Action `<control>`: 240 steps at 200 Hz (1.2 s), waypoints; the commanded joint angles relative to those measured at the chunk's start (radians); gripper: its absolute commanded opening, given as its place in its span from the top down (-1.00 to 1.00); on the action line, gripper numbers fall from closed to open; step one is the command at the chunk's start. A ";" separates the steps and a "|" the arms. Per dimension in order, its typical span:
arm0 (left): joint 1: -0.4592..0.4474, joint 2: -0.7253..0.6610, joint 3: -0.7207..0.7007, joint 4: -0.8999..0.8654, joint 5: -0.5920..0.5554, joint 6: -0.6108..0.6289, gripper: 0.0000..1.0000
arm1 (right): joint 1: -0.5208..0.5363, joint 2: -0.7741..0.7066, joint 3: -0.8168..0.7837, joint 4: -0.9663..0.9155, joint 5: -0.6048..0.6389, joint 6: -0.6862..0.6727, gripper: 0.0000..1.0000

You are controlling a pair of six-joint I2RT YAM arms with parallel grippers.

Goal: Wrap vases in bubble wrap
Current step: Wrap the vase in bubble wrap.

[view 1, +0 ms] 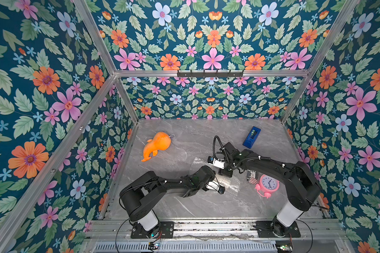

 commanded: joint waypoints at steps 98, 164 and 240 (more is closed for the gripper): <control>-0.048 0.113 0.325 -0.774 0.122 -0.629 0.01 | -0.135 -0.522 -0.253 0.397 0.230 -0.028 -0.29; 0.018 0.250 0.432 -1.014 0.352 -0.700 0.18 | 0.015 -0.854 -0.399 0.311 0.189 -0.251 -0.45; 0.150 0.389 0.607 -1.277 0.535 -0.691 0.17 | 0.248 -1.042 -0.473 0.071 0.214 -0.368 -0.45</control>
